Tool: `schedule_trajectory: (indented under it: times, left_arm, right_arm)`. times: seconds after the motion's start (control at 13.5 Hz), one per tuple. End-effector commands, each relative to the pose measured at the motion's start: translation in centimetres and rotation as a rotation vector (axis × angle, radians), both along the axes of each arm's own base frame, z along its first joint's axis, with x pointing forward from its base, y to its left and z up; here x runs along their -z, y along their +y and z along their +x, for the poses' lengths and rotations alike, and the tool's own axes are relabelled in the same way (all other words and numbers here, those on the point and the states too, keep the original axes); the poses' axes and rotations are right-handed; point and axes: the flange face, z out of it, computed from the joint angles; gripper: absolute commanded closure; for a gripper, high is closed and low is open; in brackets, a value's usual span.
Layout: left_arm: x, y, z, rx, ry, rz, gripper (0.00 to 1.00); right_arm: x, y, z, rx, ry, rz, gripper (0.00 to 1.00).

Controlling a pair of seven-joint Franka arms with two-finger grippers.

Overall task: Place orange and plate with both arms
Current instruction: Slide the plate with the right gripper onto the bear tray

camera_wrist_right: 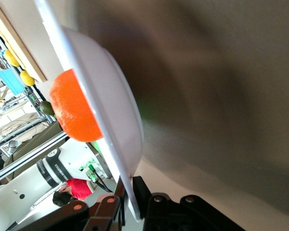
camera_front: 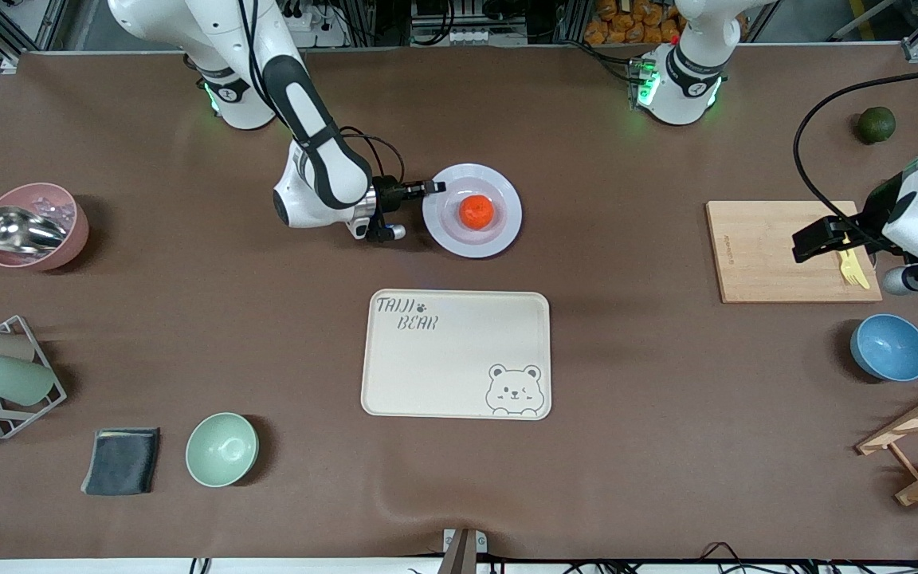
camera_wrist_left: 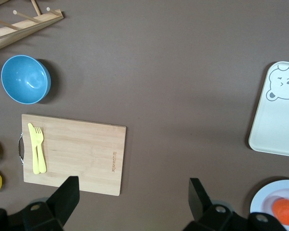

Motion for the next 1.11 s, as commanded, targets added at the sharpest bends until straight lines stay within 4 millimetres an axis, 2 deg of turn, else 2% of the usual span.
schedule_trajectory:
  times: [0.0,0.22,0.44,0.67,0.81,1.04]
  left_arm:
    - [-0.5,-0.3,-0.6,-0.007,-0.012,-0.004,0.0]
    - [-0.3,-0.4,-0.3,-0.005,-0.023,-0.007,0.0]
    - [-0.3,-0.5,-0.1,-0.003,-0.037,-0.011,0.0]
    - [0.1,-0.5,0.2,-0.002,-0.039,-0.015,0.0]
    - [0.1,-0.6,0.3,0.0,-0.045,-0.016,0.0]
    - [0.5,-0.7,0.5,0.002,-0.042,-0.019,0.0]
  right_arm:
    - [-2.0,-1.0,1.5,0.055,0.002,0.069,1.0]
    - [-3.2,-4.2,4.6,0.108,-0.017,0.166,1.0]
    - [-3.5,-7.4,6.7,0.131,-0.077,0.268,1.0]
    - [-4.2,-8.9,9.2,0.152,-0.172,0.301,1.0]
    - [-5.4,-9.4,12.8,0.187,-0.229,0.325,1.0]
    - [-3.9,-8.3,18.8,0.21,-0.276,0.345,1.0]
